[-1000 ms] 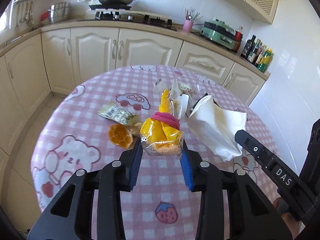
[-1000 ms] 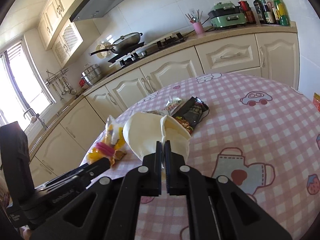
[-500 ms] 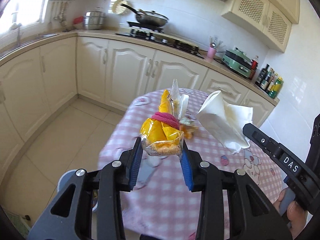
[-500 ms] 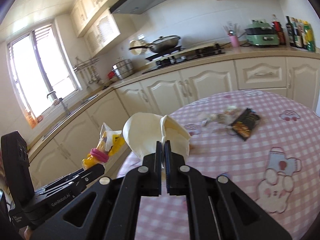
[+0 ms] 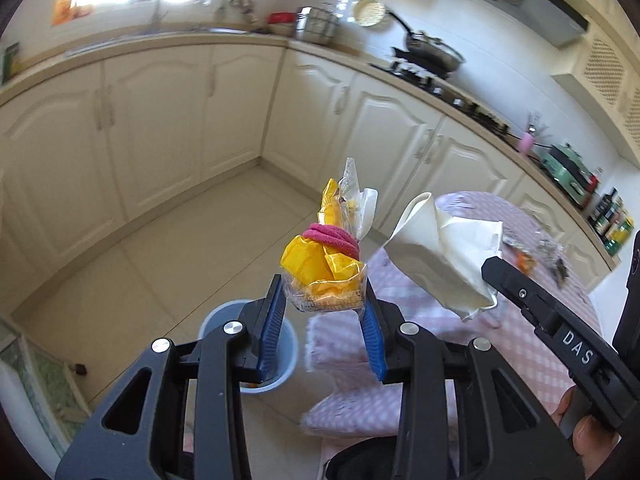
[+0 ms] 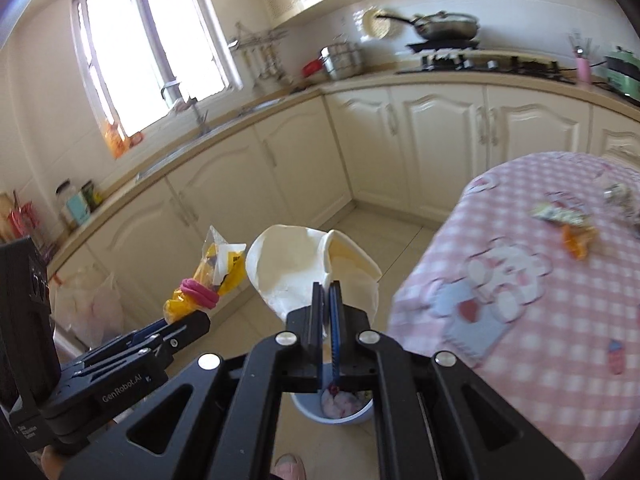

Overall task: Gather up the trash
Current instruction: 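Carry both over the bucket while the right tool opens to drop the napkin, then open the left tool to drop the yellow snack bag into the bucket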

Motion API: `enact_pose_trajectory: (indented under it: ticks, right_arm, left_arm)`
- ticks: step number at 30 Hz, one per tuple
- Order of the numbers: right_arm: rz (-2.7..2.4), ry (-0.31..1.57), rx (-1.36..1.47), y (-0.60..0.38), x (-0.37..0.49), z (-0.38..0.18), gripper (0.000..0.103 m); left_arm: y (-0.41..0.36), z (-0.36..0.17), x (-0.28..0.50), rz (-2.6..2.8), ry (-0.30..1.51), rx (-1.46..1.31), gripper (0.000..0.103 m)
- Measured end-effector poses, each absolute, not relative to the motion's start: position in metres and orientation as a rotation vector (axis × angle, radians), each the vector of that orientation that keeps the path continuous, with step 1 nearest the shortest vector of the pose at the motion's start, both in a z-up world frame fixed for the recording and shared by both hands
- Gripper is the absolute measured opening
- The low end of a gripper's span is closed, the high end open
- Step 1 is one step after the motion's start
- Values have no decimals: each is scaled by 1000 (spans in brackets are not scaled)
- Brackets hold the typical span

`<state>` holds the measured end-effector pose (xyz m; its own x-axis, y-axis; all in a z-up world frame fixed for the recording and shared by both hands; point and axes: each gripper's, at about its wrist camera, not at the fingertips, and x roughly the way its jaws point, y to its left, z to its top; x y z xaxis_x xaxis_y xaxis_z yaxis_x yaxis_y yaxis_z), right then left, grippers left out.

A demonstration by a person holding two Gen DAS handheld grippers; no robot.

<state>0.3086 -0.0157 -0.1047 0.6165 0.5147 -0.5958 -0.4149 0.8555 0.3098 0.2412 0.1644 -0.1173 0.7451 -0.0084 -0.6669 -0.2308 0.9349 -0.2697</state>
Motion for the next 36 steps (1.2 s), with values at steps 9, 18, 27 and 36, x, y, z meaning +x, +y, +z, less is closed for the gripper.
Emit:
enact_pose_trajectory:
  ticks: [9,18,27,36]
  right_arm:
    - [578,863,64,64,328,-167,4]
    - [583,916,42,104,355,-204,4]
    - [564,878,-1,124,373,-223,41]
    - [512,871,23,102,375,-222,41]
  left_arm:
    - [212,-166,252,213,809,-402,34]
    - [244,-196,262,248,846,-427,34]
    - [257,-209,276,257,870,-430,34]
    - [244,-217,284,220,896,-421,34]
